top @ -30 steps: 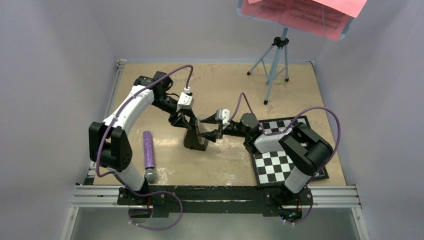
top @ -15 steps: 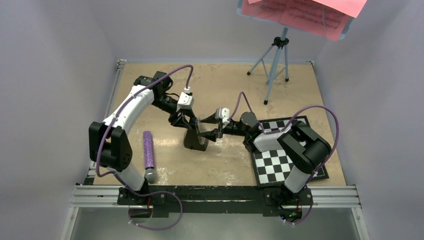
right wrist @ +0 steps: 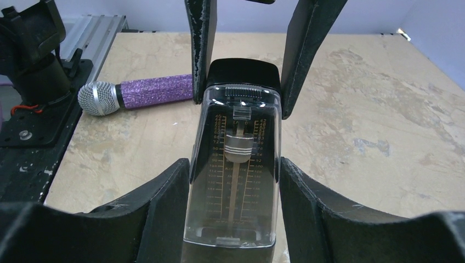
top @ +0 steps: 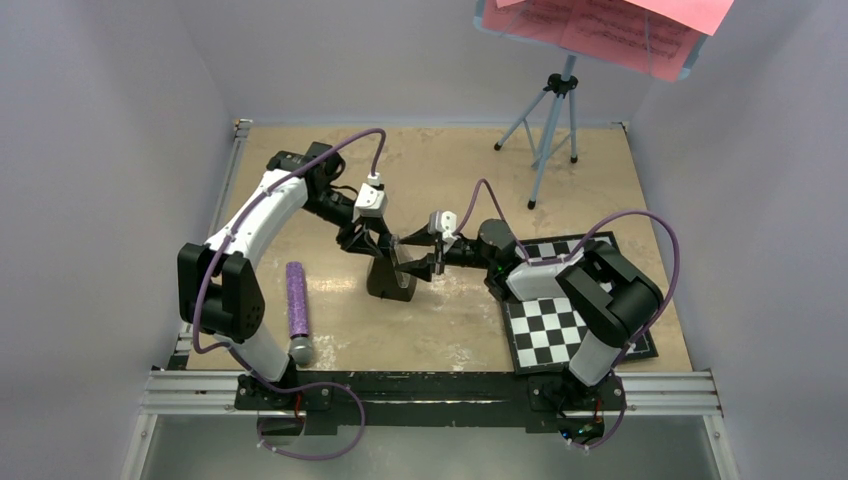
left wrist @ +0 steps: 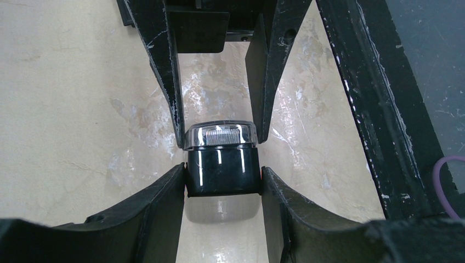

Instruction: Pack up the instrument practice props

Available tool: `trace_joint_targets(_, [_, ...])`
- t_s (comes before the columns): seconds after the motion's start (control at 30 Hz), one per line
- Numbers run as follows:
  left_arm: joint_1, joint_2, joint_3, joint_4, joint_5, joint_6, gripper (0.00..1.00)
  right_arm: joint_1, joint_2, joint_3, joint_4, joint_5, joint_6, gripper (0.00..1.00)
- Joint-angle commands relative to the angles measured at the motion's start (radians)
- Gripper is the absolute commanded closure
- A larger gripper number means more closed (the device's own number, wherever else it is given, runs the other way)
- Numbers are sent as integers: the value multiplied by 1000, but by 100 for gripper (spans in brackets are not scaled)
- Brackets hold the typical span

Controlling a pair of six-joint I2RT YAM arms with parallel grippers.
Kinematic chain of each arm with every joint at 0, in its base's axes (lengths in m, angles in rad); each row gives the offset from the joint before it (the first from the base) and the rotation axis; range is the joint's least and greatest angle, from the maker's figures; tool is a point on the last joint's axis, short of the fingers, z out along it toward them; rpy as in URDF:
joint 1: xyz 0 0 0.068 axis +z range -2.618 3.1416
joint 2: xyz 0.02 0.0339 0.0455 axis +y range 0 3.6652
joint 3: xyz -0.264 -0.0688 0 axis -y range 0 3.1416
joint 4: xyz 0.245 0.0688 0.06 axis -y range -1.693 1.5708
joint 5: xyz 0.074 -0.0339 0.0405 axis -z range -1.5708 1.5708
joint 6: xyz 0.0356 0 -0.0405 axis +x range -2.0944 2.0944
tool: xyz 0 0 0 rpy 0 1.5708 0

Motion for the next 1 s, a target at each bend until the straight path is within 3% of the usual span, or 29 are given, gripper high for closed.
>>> trace_joint_targets(0.0, [-20, 53, -43, -46, -86, -45, 100, 20, 25, 49, -136, 100, 65, 100])
trace_joint_targets(0.37, [-52, 38, -93, 55, -20, -180, 100, 52, 8, 91, -304, 156, -23, 100])
trace_joint_targets(0.57, [-88, 31, -111, 147, 21, -287, 100, 77, 10, 180, -492, 230, -81, 100])
trace_joint_targets(0.8, [-68, -39, -172, 168, -18, -302, 100, 50, -59, 205, -615, 151, -77, 100])
trace_joint_targets(0.97, [-62, -82, -197, 228, -42, -370, 84, 29, -88, 253, -761, 114, -137, 100])
